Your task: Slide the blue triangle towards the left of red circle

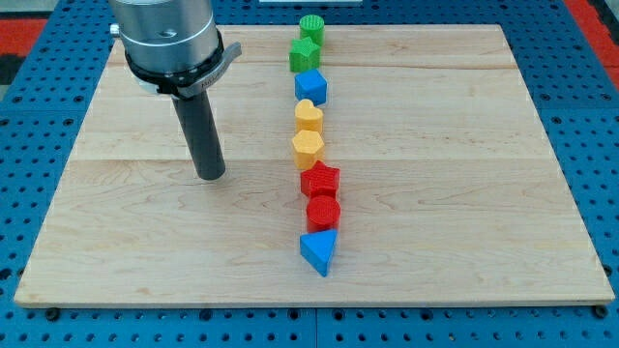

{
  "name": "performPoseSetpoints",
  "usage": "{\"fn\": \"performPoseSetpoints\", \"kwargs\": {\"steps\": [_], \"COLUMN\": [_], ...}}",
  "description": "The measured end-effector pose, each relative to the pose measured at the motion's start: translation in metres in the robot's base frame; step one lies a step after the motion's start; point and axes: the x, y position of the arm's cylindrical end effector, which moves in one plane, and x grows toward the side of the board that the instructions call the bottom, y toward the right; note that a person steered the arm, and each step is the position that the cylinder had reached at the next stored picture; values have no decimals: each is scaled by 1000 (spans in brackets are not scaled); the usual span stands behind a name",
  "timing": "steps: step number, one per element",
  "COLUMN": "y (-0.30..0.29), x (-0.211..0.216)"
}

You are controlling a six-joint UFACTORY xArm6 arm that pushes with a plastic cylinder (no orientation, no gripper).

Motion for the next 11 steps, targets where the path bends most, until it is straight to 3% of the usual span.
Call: {"fn": "performPoseSetpoints", "kwargs": {"steps": [1, 4, 7, 9, 11], "y": [9, 11, 61, 121, 130], "x": [42, 53, 116, 123, 120]}}
